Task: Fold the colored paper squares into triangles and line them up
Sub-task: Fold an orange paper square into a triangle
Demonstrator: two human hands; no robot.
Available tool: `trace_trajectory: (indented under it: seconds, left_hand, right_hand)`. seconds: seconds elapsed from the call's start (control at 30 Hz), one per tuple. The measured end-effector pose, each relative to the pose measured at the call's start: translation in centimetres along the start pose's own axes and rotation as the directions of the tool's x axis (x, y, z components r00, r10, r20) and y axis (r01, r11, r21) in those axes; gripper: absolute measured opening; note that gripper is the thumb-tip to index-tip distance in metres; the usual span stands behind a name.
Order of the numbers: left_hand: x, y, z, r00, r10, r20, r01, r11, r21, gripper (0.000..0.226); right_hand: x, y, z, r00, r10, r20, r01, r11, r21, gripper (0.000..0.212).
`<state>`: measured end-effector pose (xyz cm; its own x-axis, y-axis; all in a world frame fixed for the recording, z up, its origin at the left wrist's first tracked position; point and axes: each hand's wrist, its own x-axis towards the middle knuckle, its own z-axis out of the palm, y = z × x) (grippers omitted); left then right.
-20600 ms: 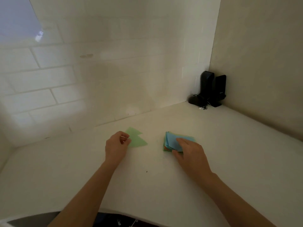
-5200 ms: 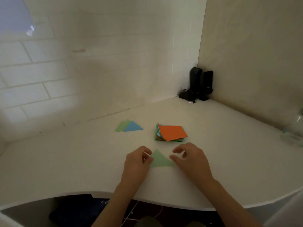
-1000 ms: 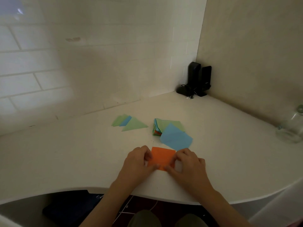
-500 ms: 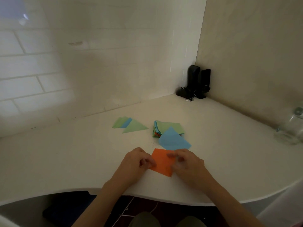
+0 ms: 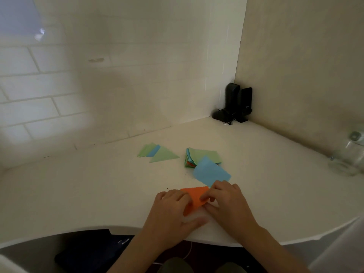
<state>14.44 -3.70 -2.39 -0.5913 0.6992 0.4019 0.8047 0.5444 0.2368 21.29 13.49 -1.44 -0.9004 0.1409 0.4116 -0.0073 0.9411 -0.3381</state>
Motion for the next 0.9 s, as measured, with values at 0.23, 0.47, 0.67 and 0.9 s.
trace_trajectory:
  seconds: [0.23,0.47,0.67,0.9]
  left_hand:
    - [-0.1,-2.3,0.8,0.991,0.012,-0.133,-0.019,0.999,-0.050,0.020]
    - [0.0,-3.7,0.3,0.958,-0.262,-0.119,0.247,0.961,-0.125,0.009]
    - [0.6,-2.6,0.8,0.915,-0.386,-0.117,0.375,0.921,-0.106,0.022]
    - [1.4,-1.1,1.4,0.894,-0.439,-0.092,0.447,0.887,0.110,0.050]
  right_hand:
    - [0.0,0.3,0.7,0.997,0.018,-0.069,-0.019,1.000,-0.006,0.030]
    - [-0.1,0.6,1.3,0.992,0.122,0.028,-0.123,0.990,0.074,0.016]
    - [0.1,0.0,1.9,0.961,0.278,0.005,-0.276,0.954,0.120,0.027]
    - [0.8,-0.8,2.8,0.936,0.351,-0.027,-0.352,0.936,-0.024,0.041]
